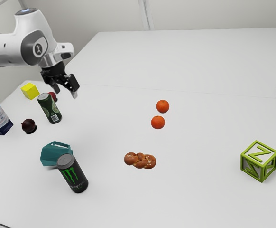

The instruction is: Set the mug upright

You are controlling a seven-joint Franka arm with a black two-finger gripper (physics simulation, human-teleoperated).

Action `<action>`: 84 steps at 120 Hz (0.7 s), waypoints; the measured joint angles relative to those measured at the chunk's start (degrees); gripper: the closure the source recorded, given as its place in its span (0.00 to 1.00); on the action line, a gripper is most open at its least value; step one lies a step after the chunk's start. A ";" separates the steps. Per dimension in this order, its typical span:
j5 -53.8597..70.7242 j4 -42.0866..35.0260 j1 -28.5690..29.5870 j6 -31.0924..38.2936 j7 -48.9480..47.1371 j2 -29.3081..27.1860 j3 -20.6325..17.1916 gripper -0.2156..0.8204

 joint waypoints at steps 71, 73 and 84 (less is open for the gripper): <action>-11.36 -6.04 13.02 1.93 6.17 4.31 1.13 0.21; -11.79 -6.51 13.03 1.86 6.46 4.34 1.21 0.21; -13.79 -8.02 13.00 1.42 7.94 4.68 2.26 0.21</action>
